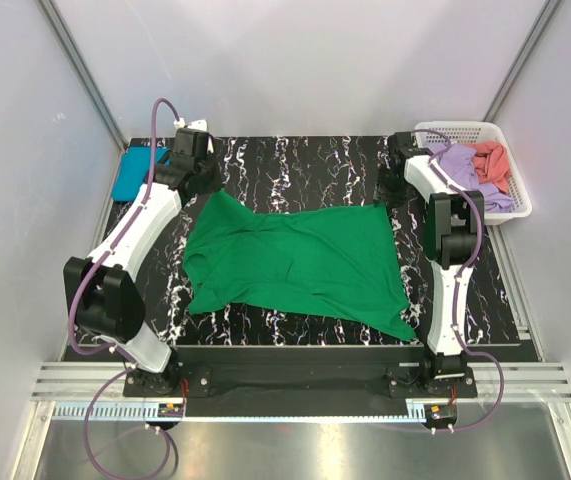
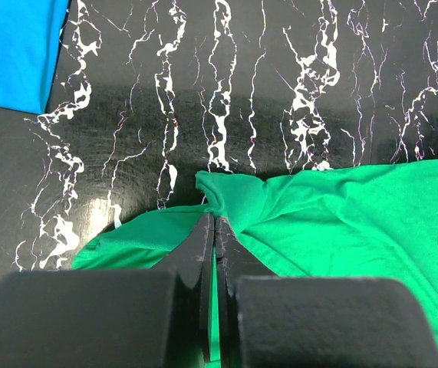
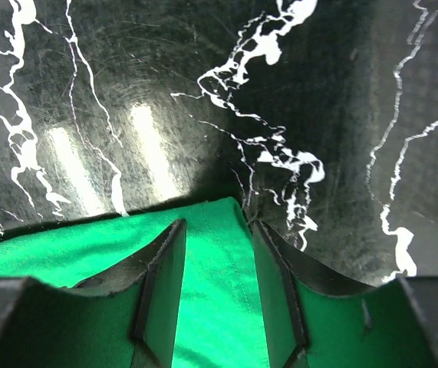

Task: Fold and stack the t-shirts
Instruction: Flatten the tshirt out

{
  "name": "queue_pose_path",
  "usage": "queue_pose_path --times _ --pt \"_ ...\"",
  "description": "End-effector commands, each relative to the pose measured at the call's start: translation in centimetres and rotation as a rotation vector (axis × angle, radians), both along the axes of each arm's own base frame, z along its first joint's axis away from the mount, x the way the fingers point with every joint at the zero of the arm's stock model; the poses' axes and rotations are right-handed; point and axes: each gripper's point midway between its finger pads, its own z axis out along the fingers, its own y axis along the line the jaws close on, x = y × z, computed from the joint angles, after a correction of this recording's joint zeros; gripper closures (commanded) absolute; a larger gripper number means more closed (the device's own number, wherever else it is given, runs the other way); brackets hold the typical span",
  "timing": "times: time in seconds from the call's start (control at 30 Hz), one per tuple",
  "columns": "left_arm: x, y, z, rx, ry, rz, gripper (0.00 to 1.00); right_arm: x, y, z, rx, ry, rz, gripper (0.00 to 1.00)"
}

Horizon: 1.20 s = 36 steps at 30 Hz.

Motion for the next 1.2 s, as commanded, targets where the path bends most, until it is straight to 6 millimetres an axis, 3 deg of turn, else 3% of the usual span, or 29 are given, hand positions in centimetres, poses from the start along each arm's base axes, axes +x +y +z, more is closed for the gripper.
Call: queue_pose_path --times 0.0,0.3,0.43,0.47,0.5,0.6,0.67,0.7,0.77,0.8,0.83,0.9,0.93,1.0,1.03,1.07,1.1,1.13,1.17 --pt "0.9 -0.2 0.8 -0.012 -0.047 -0.001 1.0 0.6 0.2 -0.7 0.026 -0.012 0.017 0.53" --pt "1.0 0.0 0.8 -0.007 -0.05 0.005 1.0 1.5 0.5 -1.4 0.044 -0.017 0.02 0.56" --pt "0.9 0.1 1.0 -0.004 -0.054 0.01 1.0 1.7 0.5 -1.6 0.044 -0.024 0.038 0.72" --pt "0.8 0.2 1.0 0.0 -0.054 0.012 1.0 2.0 0.5 -1.2 0.042 -0.034 0.038 0.89" --pt "0.9 0.3 1.3 0.002 -0.061 0.017 1.0 2.1 0.5 -1.0 0.041 -0.038 0.038 0.95" --pt "1.2 2.0 2.6 0.05 -0.088 0.074 1.0 3.1 0.3 2.3 0.028 -0.086 0.039 1.0" --pt "1.5 3.6 5.0 0.072 -0.128 0.137 1.0 4.5 0.1 7.8 0.01 -0.196 0.04 1.0" --pt "1.6 4.6 6.6 0.072 -0.157 0.17 1.0 4.4 -0.6 9.8 -0.015 -0.216 0.023 1.0" --pt "1.6 5.9 10.2 0.068 -0.221 0.227 1.0 4.9 -1.2 16.9 -0.036 -0.357 -0.002 1.0" --pt "1.4 6.5 11.4 0.066 -0.244 0.246 1.0 4.5 -1.3 18.9 -0.036 -0.388 -0.007 1.0" --pt "0.9 7.2 13.9 0.065 -0.299 0.271 1.0 3.9 -1.7 23.2 -0.042 -0.471 -0.029 1.0" --pt "0.1 7.8 16.3 0.063 -0.36 0.297 1.0 2.6 -2.4 26.6 -0.056 -0.525 -0.062 1.0" --pt "-0.8 8.6 18.4 0.06 -0.414 0.329 1.0 1.2 -2.8 30.0 -0.059 -0.593 -0.087 1.0" --pt "-2.0 9.1 21.3 0.043 -0.493 0.348 1.0 -0.2 -3.0 33.2 -0.055 -0.664 -0.098 1.0" --pt "-2.3 9.3 22.9 0.031 -0.546 0.349 1.0 -1.9 -3.2 36.2 -0.049 -0.732 -0.1 1.0" --pt "-3.9 9.6 25.1 0.008 -0.609 0.351 1.0 -2.8 -3.4 37.9 -0.049 -0.776 -0.108 1.0" --pt "-4.5 9.6 26.2 -0.006 -0.64 0.346 1.0 -3.6 -3.6 39.9 -0.049 -0.83 -0.121 1.0" --pt "-5.1 9.4 27.6 -0.027 -0.681 0.333 1.0 -5.6 -4.0 43.0 -0.044 -0.906 -0.144 1.0" --pt "-6.6 9.4 29.4 -0.053 -0.731 0.324 1.0 -6.6 -4.1 44.6 -0.035 -0.946 -0.15 1.0"
